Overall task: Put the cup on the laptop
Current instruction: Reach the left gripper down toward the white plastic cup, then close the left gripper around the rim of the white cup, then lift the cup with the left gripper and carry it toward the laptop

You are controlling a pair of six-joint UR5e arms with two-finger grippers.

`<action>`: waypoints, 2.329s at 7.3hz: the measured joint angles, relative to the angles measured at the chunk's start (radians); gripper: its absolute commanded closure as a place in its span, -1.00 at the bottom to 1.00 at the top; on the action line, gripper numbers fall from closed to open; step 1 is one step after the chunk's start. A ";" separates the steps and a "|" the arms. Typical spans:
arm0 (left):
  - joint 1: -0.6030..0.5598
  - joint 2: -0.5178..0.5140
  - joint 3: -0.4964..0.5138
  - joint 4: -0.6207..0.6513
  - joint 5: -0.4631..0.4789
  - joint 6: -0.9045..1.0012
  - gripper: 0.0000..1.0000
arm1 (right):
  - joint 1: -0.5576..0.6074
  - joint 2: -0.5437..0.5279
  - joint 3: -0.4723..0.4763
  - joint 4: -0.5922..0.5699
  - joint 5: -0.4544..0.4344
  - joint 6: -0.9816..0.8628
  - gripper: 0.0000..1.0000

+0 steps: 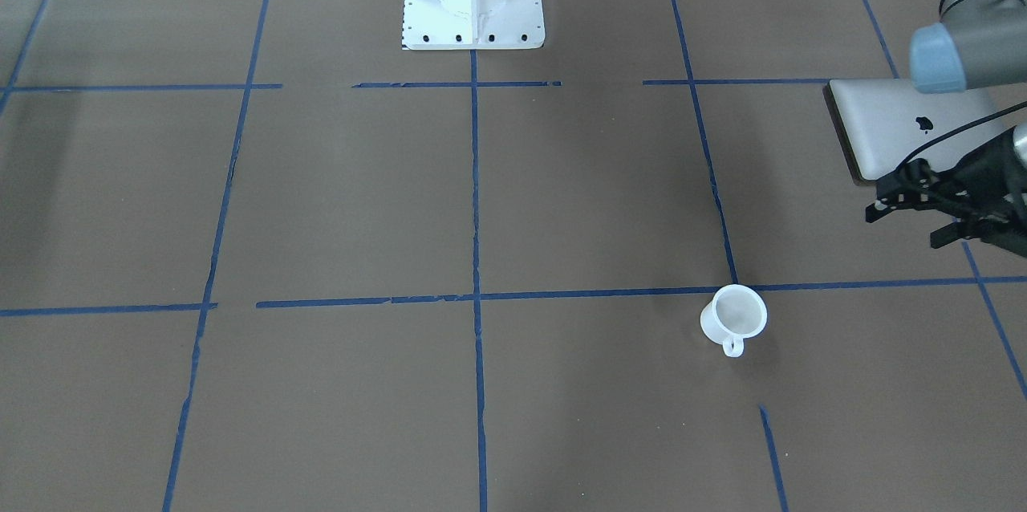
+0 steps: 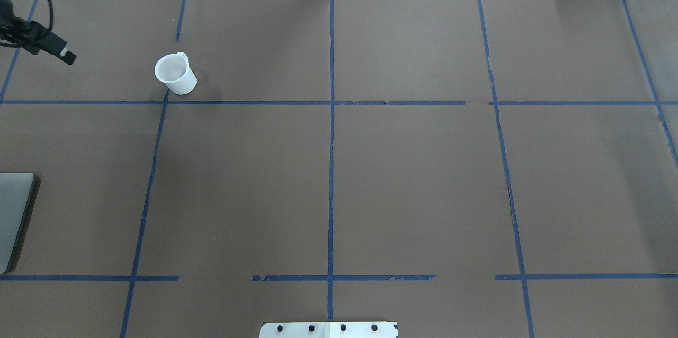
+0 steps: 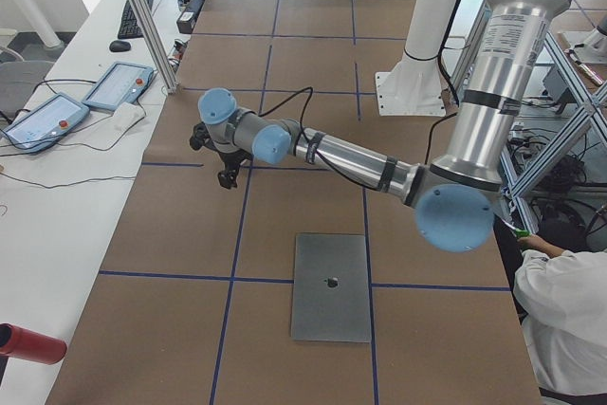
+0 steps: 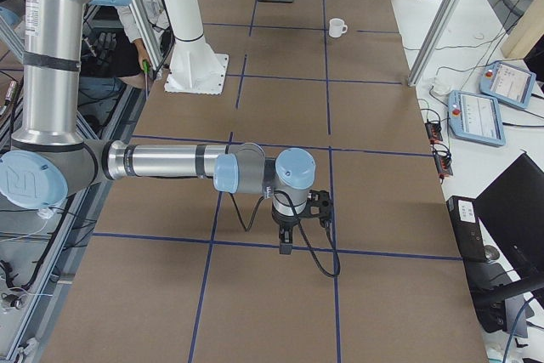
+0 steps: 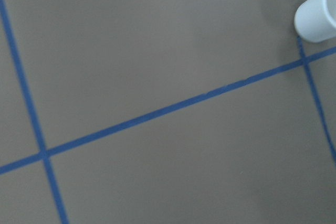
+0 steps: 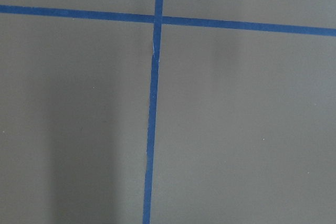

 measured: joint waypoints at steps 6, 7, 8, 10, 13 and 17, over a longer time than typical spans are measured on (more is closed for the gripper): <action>0.179 -0.449 0.554 -0.139 0.116 -0.305 -0.98 | 0.000 0.000 0.000 0.000 0.000 0.000 -1.00; 0.198 -0.465 0.609 -0.174 0.126 -0.331 -0.95 | 0.000 0.000 0.000 0.000 0.000 0.000 -1.00; 0.207 -0.469 0.640 -0.187 0.130 -0.340 -0.84 | 0.000 0.000 0.000 0.000 0.000 0.000 -1.00; 0.212 -0.468 0.674 -0.194 0.133 -0.342 -0.05 | 0.000 0.000 0.000 0.000 0.000 0.000 -1.00; 0.217 -0.466 0.685 -0.183 0.131 -0.335 1.00 | 0.000 0.000 0.000 0.000 0.000 0.000 -1.00; 0.188 -0.471 0.673 -0.134 0.129 -0.334 1.00 | 0.000 0.000 0.000 0.000 0.000 0.000 -1.00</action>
